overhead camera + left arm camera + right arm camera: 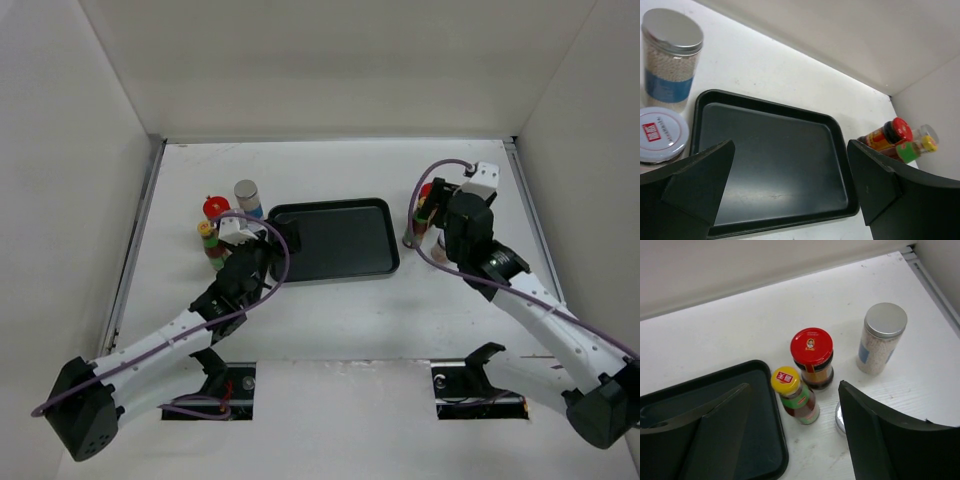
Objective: Organize the condiment bottles
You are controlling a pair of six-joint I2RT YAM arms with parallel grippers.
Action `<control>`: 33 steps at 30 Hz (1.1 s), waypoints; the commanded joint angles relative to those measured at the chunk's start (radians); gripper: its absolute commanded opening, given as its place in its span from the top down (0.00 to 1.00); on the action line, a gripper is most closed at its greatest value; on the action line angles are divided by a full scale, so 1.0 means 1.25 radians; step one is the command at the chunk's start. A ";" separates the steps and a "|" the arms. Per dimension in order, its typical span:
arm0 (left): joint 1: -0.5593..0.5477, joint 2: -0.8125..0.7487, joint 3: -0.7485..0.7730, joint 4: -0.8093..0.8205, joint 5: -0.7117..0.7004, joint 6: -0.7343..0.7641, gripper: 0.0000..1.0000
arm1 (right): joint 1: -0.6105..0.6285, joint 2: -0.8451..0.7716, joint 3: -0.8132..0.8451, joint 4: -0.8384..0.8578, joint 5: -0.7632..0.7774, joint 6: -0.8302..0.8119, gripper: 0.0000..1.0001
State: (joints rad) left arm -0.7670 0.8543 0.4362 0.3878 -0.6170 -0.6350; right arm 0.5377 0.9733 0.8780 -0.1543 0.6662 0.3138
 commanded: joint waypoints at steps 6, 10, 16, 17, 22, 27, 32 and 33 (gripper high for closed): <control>0.064 0.039 -0.038 0.039 0.064 -0.066 0.00 | -0.055 0.117 0.044 0.018 -0.084 0.004 0.15; 0.073 0.064 -0.042 0.055 0.098 -0.075 0.00 | -0.077 0.187 0.062 0.073 -0.116 -0.002 0.21; 0.074 0.075 -0.054 0.089 0.111 -0.068 0.00 | -0.106 0.273 0.083 0.111 -0.146 -0.002 0.29; 0.074 0.077 -0.054 0.092 0.111 -0.068 0.00 | -0.107 0.283 0.084 0.114 -0.148 -0.002 0.30; 0.074 0.091 -0.054 0.100 0.118 -0.071 0.00 | -0.106 0.318 0.077 0.154 -0.146 -0.010 0.42; 0.074 0.103 -0.054 0.112 0.130 -0.068 0.00 | -0.096 0.310 0.078 0.161 -0.101 -0.021 0.62; 0.074 0.108 -0.053 0.117 0.134 -0.068 0.00 | -0.063 0.229 0.083 0.180 -0.041 -0.064 0.70; 0.074 0.106 -0.054 0.117 0.135 -0.069 0.00 | -0.055 0.213 0.092 0.181 -0.038 -0.073 0.70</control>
State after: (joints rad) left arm -0.6807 0.9905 0.3786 0.4759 -0.4629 -0.7116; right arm 0.4435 1.3476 0.9340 -0.0475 0.5499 0.2619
